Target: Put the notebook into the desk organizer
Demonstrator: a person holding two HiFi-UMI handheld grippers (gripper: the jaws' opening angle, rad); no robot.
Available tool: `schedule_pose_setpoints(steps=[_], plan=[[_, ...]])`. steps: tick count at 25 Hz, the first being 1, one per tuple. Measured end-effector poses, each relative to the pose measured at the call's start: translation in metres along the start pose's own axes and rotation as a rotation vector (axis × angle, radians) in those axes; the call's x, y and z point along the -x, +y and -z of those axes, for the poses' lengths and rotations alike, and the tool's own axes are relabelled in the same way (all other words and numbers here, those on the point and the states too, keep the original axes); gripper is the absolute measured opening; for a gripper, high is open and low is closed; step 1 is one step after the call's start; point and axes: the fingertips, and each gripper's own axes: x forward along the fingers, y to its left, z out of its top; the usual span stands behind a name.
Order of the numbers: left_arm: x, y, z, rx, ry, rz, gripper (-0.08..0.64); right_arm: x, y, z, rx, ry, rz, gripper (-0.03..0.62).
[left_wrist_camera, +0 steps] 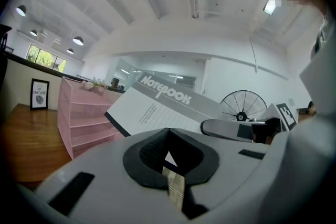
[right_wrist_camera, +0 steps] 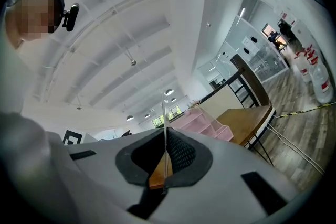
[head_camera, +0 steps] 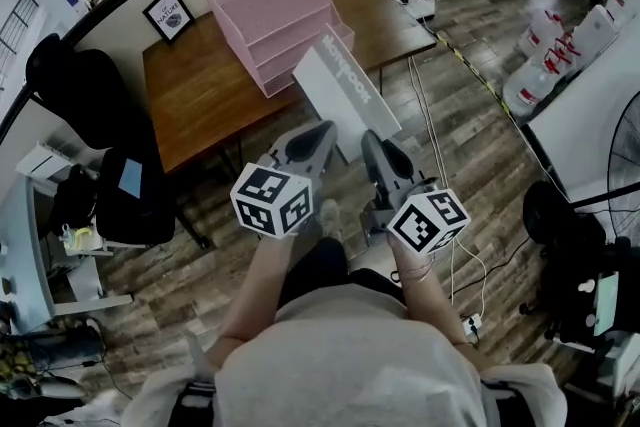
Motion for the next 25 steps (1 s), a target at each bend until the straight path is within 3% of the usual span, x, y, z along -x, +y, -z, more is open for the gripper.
schedule_pose_setpoints(steps=[6,16,25], plan=[[-0.038,0.056,-0.028,0.03,-0.036,-0.031,0.012,-0.064,-0.025,-0.012,-0.012,0.027,-0.022,0.018],[-0.086,0.139,-0.086,0.016,-0.109,-0.086,0.012,-0.171,-0.049,-0.047,0.021,0.007,-0.097,0.018],[-0.085,0.195,-0.093,0.028,-0.125,-0.176,0.012,-0.233,-0.054,-0.037,0.017,0.051,-0.159,0.018]])
